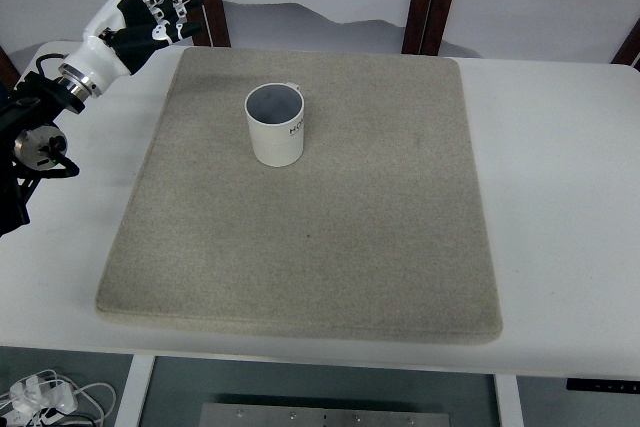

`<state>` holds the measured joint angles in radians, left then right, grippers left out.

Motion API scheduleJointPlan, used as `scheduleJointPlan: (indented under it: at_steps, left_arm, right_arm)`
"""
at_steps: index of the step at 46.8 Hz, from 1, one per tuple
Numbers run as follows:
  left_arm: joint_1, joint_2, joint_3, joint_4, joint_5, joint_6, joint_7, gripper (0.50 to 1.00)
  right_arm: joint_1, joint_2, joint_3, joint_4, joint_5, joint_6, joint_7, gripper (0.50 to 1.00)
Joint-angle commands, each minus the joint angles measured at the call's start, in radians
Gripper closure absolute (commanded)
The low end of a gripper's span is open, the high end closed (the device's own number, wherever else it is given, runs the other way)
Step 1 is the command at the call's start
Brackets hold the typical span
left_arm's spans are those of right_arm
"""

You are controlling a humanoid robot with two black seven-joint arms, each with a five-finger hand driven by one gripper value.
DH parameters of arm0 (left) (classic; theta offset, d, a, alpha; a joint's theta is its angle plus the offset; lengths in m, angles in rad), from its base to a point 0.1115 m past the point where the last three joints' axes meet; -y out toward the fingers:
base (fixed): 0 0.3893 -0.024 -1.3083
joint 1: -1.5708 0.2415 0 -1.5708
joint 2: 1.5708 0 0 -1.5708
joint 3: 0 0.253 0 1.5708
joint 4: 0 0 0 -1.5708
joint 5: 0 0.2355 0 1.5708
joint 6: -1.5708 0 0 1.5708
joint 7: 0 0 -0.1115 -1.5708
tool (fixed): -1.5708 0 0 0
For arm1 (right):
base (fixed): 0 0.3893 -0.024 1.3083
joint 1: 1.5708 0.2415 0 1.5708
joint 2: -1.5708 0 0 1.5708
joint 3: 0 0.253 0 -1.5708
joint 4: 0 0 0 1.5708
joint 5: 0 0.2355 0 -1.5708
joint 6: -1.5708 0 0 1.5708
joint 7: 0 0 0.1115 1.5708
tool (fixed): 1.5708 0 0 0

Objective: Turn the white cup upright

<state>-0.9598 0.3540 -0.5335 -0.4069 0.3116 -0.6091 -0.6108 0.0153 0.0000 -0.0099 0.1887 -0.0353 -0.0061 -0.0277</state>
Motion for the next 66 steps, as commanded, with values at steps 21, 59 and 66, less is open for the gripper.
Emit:
scheduleJointPlan:
  at_steps: [21,59,66]
  left_arm:
    - [-0.048,-0.01,0.0,0.096,-0.202,0.055,0.0,0.506]
    - [-0.048,-0.17,-0.233,0.152,-0.598,0.275,0.513,0.506]
    - [-0.05,-0.185,-0.261,0.154,-0.6,0.295,0.539,0.506]
  right_arm:
    - [0.0,0.0,-0.001,0.0,0.0,0.0,0.0,0.548]
    - [0.0,0.0,0.007,0.002,0.002,0.006,0.0,0.548]
    - [0.0,0.0,0.008,0.002,0.003,0.006,0.0,0.548]
